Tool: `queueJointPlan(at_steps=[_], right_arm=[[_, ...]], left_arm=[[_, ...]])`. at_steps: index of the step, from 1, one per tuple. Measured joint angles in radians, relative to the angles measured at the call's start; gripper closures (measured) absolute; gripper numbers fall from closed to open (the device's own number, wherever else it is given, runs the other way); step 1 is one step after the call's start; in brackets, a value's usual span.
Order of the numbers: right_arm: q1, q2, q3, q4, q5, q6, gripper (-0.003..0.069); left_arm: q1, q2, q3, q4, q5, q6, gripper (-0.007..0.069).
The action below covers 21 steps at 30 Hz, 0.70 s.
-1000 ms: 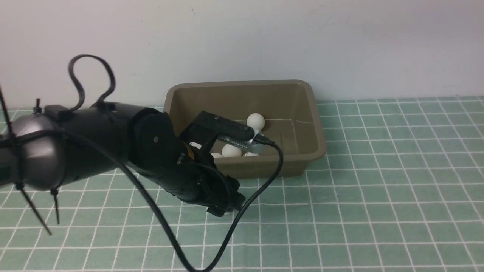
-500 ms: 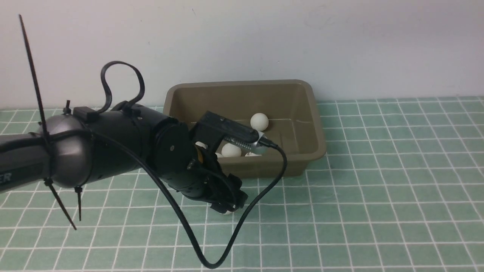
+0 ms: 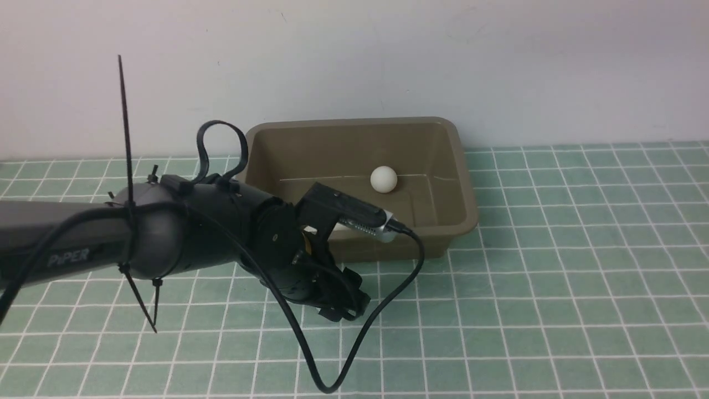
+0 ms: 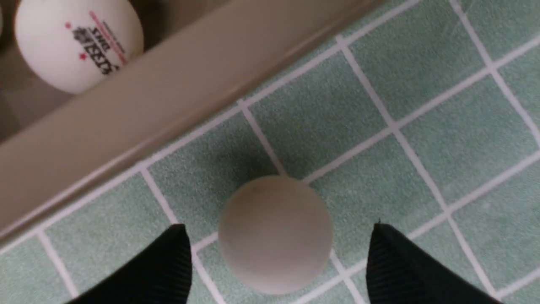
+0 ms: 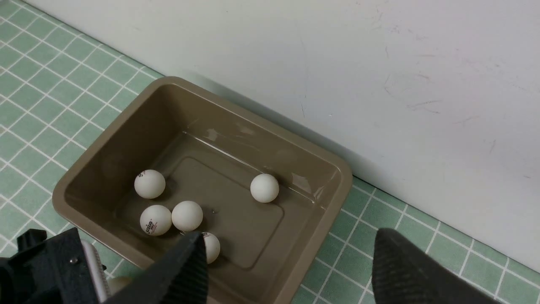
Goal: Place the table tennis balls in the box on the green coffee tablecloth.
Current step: 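Reach for and grasp a ping pong ball on the table beside the basket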
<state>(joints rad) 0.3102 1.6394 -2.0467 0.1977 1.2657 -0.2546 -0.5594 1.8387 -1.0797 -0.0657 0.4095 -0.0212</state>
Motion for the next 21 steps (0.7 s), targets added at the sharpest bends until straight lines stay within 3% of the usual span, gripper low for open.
queueJointPlan(at_steps=[15,19,21], right_arm=[[0.0,0.0,0.0,0.0,0.003,-0.003,0.0181],[0.0,0.0,0.0,0.0,0.003,-0.003,0.0181],[0.0,0.0,0.0,0.0,0.003,-0.003,0.0181]], left_arm=[[0.0,0.067,-0.001,-0.008,-0.081,0.0,0.013],[0.0,0.067,-0.001,-0.015,-0.088,0.0,0.0182],[0.0,0.067,-0.001,-0.017,-0.1,0.0,0.0276]])
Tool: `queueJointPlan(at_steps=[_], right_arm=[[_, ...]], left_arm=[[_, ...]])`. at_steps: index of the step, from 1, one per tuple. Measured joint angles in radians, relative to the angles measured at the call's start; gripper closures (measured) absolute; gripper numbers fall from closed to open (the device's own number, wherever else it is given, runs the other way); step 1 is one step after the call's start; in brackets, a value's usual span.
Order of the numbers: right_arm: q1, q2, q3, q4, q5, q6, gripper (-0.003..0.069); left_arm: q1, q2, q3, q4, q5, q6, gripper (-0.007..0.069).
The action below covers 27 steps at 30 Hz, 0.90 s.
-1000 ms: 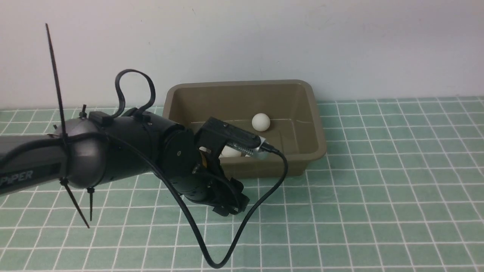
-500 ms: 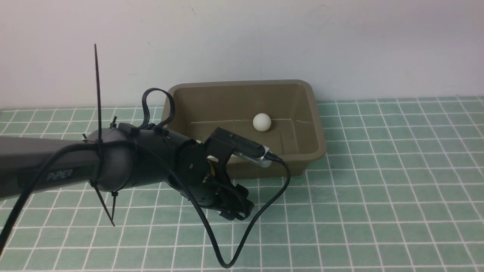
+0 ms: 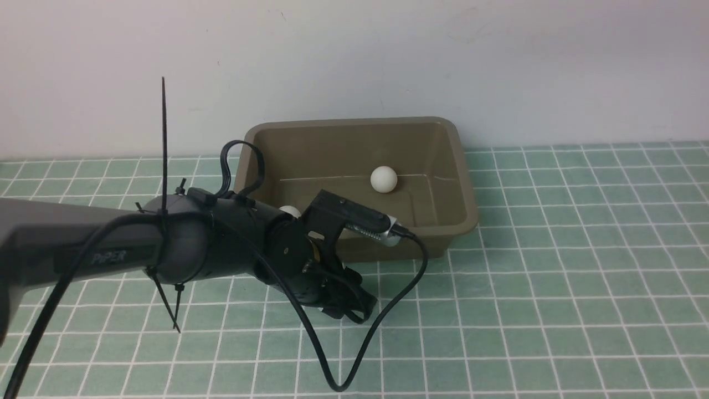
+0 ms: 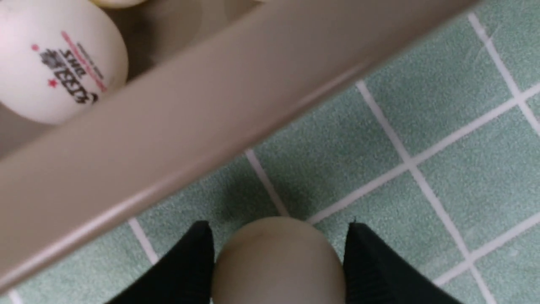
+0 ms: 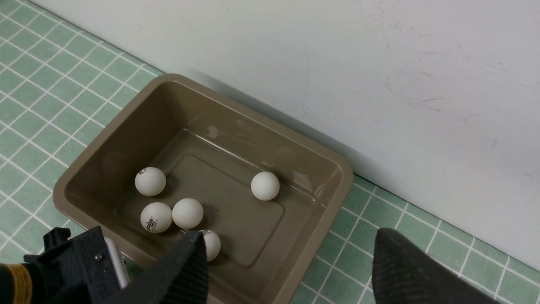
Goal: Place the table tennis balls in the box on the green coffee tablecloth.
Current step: 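Reach for and grasp a ping pong ball on the table beside the basket, then drop the ball into the bin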
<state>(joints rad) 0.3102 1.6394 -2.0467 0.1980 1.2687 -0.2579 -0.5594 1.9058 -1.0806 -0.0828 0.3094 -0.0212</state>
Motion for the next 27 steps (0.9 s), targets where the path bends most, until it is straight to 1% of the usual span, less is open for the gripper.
queueJointPlan(at_steps=[4,7,11,13,14,15,17,18,19,22,25,27], right_arm=[[0.0,0.0,0.0,-0.003,0.001,0.0,0.0181],[0.0,0.0,0.0,-0.017,0.001,0.0,0.0181],[0.0,-0.007,0.0,-0.051,0.001,0.0,0.0204],[0.0,-0.028,0.0,-0.087,0.002,0.001,0.0265],[0.0,-0.03,0.0,-0.089,0.003,0.001,0.0271],[0.0,-0.04,0.0,-0.102,0.005,0.001,0.03],[0.0,-0.082,0.0,-0.14,0.012,0.003,0.0403],[0.0,-0.094,0.0,-0.148,0.012,0.003,0.0432],[0.0,-0.119,0.0,-0.162,0.012,0.003,0.0491],[0.0,-0.18,0.017,-0.188,0.012,0.003,0.0603],[0.0,-0.261,0.073,-0.21,0.012,0.003,0.0659],[0.0,-0.304,0.111,-0.221,0.012,0.003,0.0666]], left_arm=[[0.0,0.0,0.0,0.0,0.015,0.0,0.0272],[0.0,-0.007,-0.002,0.0,0.058,0.0,0.0272],[0.0,-0.038,-0.002,0.0,0.175,0.001,0.0272],[0.0,-0.088,-0.002,0.0,0.232,0.002,0.0272],[0.0,-0.097,-0.002,0.0,0.239,0.002,0.0272],[0.0,-0.125,-0.002,0.0,0.255,0.002,0.0272],[0.0,-0.195,-0.002,-0.005,0.285,0.002,0.0272],[0.0,-0.223,-0.002,-0.009,0.291,0.002,0.0272],[0.0,-0.265,-0.002,-0.011,0.297,0.003,0.0272],[0.0,-0.352,-0.002,-0.014,0.293,0.003,0.0272],[0.0,-0.418,-0.002,0.006,0.236,0.003,0.0272],[0.0,-0.422,-0.005,0.021,0.209,0.003,0.0272]])
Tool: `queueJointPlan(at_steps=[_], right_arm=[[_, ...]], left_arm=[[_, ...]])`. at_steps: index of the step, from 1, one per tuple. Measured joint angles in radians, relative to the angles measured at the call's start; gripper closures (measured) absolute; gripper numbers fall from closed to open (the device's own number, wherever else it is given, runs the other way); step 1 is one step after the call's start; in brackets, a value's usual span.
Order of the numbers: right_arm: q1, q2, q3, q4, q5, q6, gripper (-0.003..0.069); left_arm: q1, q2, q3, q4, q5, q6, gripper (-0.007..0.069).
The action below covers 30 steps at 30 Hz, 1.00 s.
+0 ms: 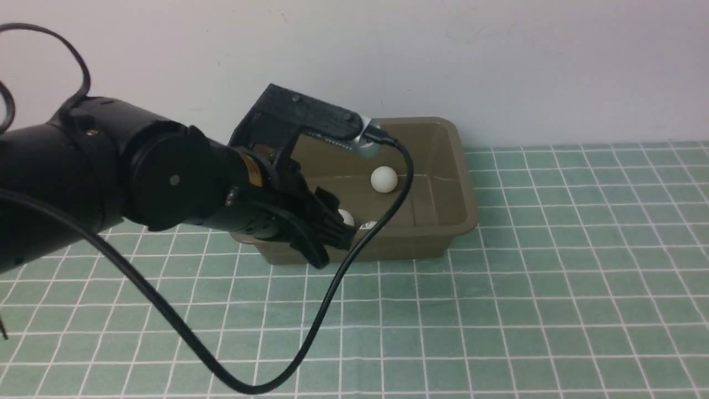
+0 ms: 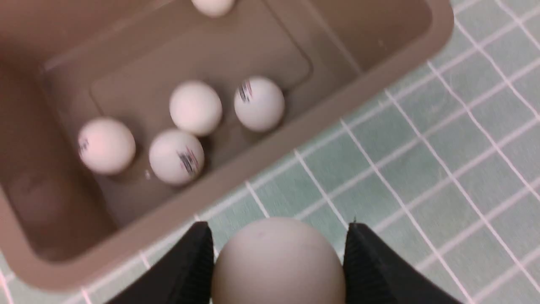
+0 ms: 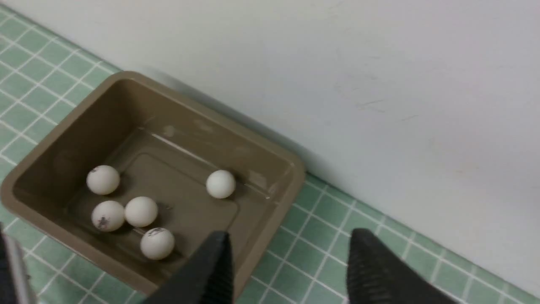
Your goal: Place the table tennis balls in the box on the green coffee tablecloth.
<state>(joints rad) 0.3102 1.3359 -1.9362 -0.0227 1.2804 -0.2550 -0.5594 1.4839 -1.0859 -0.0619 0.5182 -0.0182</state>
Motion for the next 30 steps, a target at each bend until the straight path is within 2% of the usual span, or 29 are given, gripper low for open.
queueJointPlan(at_steps=[7,8,10,16,22,30], right_arm=[[-0.002,-0.284,0.331,-0.043,-0.005,0.002,0.0675],[-0.002,-0.371,0.469,-0.046,-0.028,0.006,0.0675],[-0.002,-0.429,0.552,-0.047,-0.058,0.015,0.0675],[-0.002,-0.687,0.921,-0.053,-0.185,0.115,0.0675],[-0.002,-0.798,1.039,-0.05,-0.185,0.137,0.0675],[-0.002,-0.913,1.047,-0.078,-0.165,0.175,0.0675]], left_arm=[[0.001,0.125,-0.072,0.062,-0.074,0.0,0.0272],[0.008,0.183,-0.118,0.072,-0.084,0.0,0.0272],[0.014,0.231,-0.166,0.076,-0.086,0.001,0.0272],[0.03,0.368,-0.336,0.087,-0.092,0.046,0.027],[0.039,0.473,-0.414,0.088,-0.109,0.051,0.0214],[0.048,0.547,-0.414,0.088,-0.109,0.051,0.0207]])
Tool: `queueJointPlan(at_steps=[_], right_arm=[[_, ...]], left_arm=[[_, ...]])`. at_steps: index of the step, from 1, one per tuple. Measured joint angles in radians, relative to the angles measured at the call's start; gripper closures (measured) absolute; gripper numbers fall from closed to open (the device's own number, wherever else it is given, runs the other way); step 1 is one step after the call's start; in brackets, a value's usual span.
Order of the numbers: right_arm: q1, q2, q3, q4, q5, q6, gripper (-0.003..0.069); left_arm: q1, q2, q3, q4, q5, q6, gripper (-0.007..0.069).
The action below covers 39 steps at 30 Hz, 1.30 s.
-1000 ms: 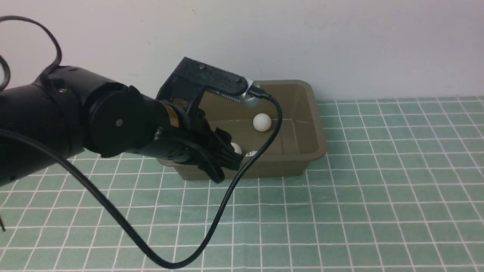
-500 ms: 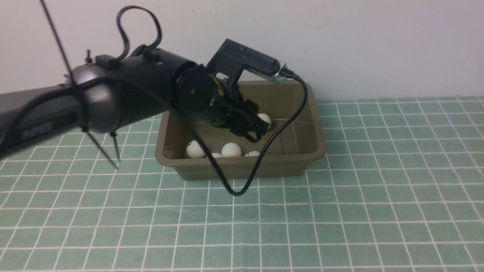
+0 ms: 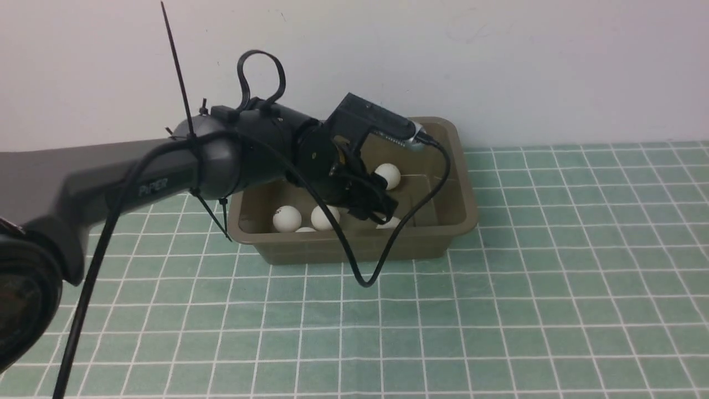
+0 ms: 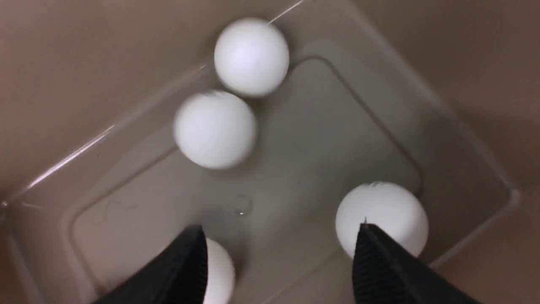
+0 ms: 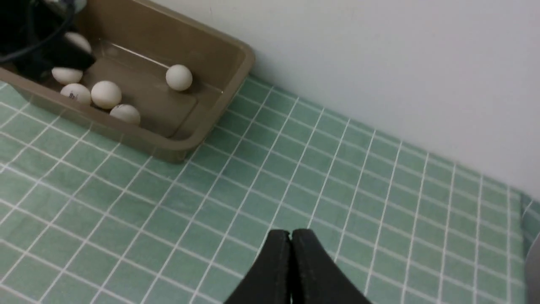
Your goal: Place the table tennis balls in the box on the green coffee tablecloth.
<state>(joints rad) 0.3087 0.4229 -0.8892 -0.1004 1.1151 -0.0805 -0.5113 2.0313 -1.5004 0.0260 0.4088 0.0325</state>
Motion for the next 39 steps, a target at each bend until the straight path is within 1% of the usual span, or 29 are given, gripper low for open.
queueJointPlan(at_steps=[2,5,6,8,9,11,13,15,16,17,21,25,29,32,35,39], right_arm=[[0.0,-0.024,0.0,-0.024,0.005,0.006,0.0676],[0.0,-0.035,0.0,-0.047,0.008,0.006,0.0676],[0.0,-0.035,0.0,-0.05,0.01,0.006,0.0676],[0.0,-0.035,0.0,-0.048,0.023,0.01,0.0676],[0.0,-0.035,0.0,-0.044,0.032,0.013,0.0676],[0.0,-0.035,0.0,-0.02,0.063,0.02,0.0676],[0.0,-0.035,0.0,-0.002,0.083,0.022,0.0676],[0.0,-0.035,0.0,0.005,0.097,0.024,0.0676],[0.0,-0.035,0.0,0.006,0.101,0.024,0.0676],[0.0,-0.035,0.0,0.009,0.118,0.025,0.0676],[0.0,-0.035,0.0,0.01,0.144,0.027,0.0676],[0.0,-0.035,0.0,0.01,0.162,0.028,0.0676],[0.0,-0.035,0.0,0.01,0.167,0.028,0.0676],[0.0,-0.035,0.0,0.011,0.168,0.028,0.0676],[0.0,-0.035,0.0,0.011,0.168,0.028,0.0676],[0.0,-0.035,0.0,0.012,0.168,0.028,0.0676]], left_arm=[[0.0,-0.015,0.0,0.0,-0.01,0.0,0.0218],[0.0,-0.052,0.0,0.0,-0.033,0.0,0.0275],[0.0,-0.064,0.0,0.0,-0.033,0.0,0.0302],[0.0,-0.102,0.0,0.0,-0.025,0.0,0.0405],[0.0,-0.114,0.0,0.0,-0.021,0.0,0.0432],[0.0,-0.139,0.0,0.0,-0.007,0.0,0.0522],[0.0,-0.153,0.0,0.0,0.014,0.001,0.0572],[0.0,-0.179,0.0,0.0,0.048,0.001,0.0604],[0.0,-0.186,0.0,0.0,0.053,0.001,0.061],[0.0,-0.218,0.0,0.0,0.092,0.002,0.0625],[0.0,-0.303,0.024,0.0,0.124,0.002,0.0629],[0.0,-0.39,0.1,0.0,0.093,0.002,0.0629],[0.0,-0.58,0.3,0.0,-0.019,0.003,0.0629],[0.0,-0.701,0.412,-0.007,-0.073,-0.004,0.0629],[0.0,-0.837,0.514,-0.042,-0.072,-0.033,0.0629],[0.0,-0.914,0.565,-0.026,-0.064,-0.033,0.0629]])
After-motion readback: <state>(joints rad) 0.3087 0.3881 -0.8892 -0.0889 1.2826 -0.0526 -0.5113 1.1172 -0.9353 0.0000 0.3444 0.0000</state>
